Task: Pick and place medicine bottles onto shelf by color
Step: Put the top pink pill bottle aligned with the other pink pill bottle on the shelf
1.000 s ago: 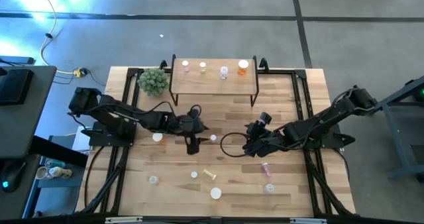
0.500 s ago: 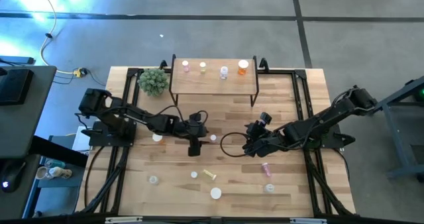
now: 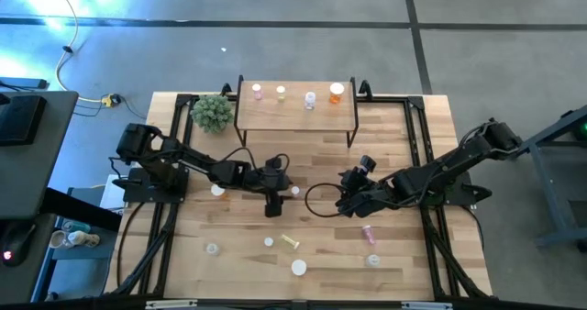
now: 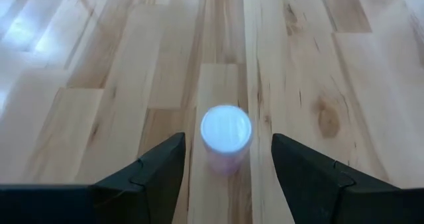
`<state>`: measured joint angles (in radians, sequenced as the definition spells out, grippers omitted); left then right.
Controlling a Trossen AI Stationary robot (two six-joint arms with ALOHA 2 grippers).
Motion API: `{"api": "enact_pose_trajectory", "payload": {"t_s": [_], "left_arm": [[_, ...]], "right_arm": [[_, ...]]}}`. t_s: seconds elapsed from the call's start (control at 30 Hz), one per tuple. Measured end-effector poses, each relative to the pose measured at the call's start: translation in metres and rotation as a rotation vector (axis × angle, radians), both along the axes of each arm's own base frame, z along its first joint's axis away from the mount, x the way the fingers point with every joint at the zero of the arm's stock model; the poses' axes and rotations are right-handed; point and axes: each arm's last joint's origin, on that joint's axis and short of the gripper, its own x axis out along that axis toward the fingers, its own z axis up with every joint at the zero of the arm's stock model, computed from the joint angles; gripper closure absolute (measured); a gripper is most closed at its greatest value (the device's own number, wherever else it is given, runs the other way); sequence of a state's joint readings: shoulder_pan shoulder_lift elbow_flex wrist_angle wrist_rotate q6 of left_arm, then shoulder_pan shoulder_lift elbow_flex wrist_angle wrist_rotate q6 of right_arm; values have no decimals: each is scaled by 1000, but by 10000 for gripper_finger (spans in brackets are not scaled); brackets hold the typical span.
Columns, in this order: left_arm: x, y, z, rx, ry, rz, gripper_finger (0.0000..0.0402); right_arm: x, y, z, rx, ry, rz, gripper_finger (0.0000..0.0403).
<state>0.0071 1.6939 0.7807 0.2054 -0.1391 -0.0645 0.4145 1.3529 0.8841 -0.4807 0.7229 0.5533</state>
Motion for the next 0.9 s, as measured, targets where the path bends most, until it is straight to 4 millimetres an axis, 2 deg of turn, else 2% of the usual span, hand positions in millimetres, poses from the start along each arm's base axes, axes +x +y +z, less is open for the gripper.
{"api": "enact_pose_trajectory", "payload": {"t_s": [0.67, 0.9], "left_arm": [[2, 0, 3, -14, -37, 16, 186], [7, 0, -4, -21, -34, 22, 186]], "right_arm": [[0, 0, 0, 1, -1, 0, 247], [0, 0, 0, 2, -3, 0, 247]]}}
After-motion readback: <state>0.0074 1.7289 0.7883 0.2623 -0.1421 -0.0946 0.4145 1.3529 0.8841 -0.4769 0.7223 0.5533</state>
